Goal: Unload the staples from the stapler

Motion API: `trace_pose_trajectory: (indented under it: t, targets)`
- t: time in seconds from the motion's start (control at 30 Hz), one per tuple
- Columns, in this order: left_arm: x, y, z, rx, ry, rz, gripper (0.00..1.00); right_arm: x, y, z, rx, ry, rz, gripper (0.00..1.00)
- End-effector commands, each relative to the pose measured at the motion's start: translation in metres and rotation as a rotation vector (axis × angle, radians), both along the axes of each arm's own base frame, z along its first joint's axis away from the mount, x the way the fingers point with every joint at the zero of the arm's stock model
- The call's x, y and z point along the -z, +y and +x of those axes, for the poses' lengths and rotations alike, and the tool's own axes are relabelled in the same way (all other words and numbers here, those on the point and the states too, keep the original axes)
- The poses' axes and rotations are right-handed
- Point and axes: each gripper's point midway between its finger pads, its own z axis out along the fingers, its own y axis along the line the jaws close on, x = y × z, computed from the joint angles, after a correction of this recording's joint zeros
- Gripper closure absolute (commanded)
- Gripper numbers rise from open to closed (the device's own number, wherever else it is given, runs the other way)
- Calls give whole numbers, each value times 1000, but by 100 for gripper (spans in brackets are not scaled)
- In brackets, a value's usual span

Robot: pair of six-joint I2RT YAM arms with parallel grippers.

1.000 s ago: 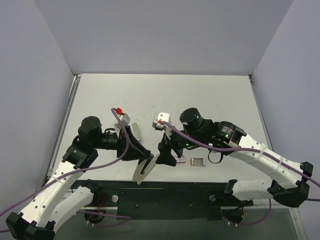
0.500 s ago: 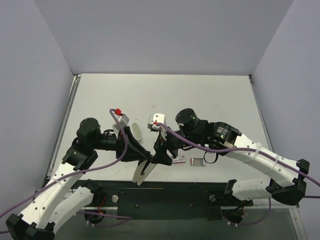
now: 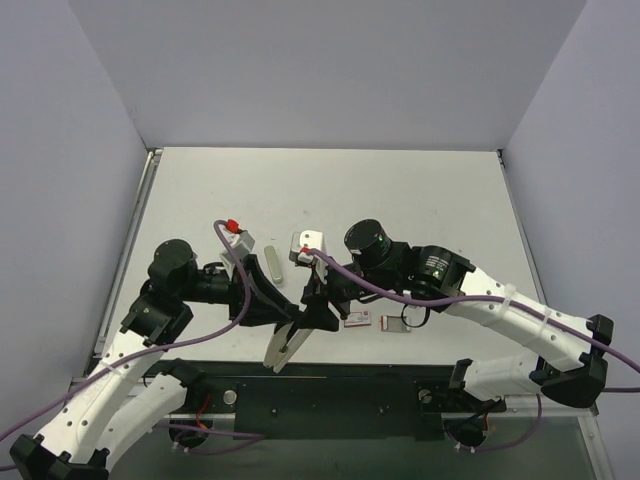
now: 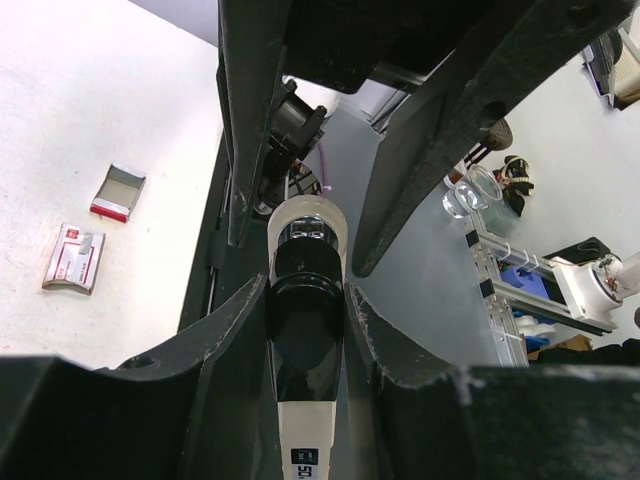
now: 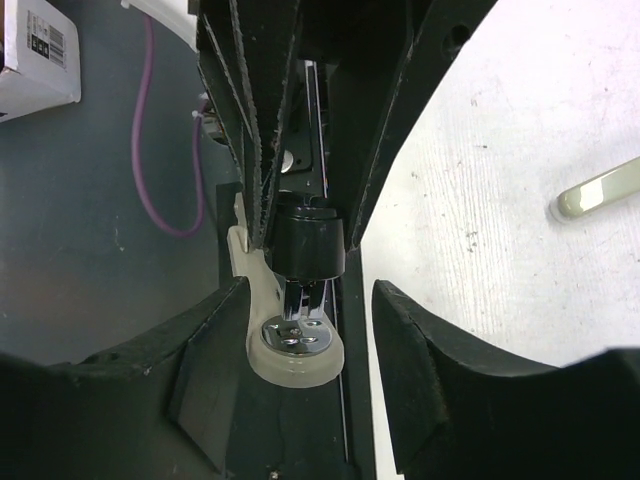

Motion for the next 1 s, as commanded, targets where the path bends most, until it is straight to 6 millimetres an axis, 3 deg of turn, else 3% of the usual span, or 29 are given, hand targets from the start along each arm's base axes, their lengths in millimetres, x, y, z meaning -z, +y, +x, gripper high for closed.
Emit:
trace_pose_trajectory:
  t: [0.0,0.5,0.57,0.63,0.7,0.97]
  targets:
    - [-20,2,-9,33,-85,-56,100,5,5,-8,-43,14,8,55]
    - [-26,2,-11,41,-123,-81,100,5,9,-15,-79,26,33,71]
    - [-27,2,-11,41,-124,-82,100,5,10,-15,-79,26,32,79]
    - [-26,2,-11,41,-123,-82,100,6,10,-14,-77,24,30,94]
    - [-26,3,-12,41,-124,-83,100,8,10,-15,-73,25,28,100]
    - [-29,3,-13,45,-137,-92,100,17,-2,-20,-48,26,46,100]
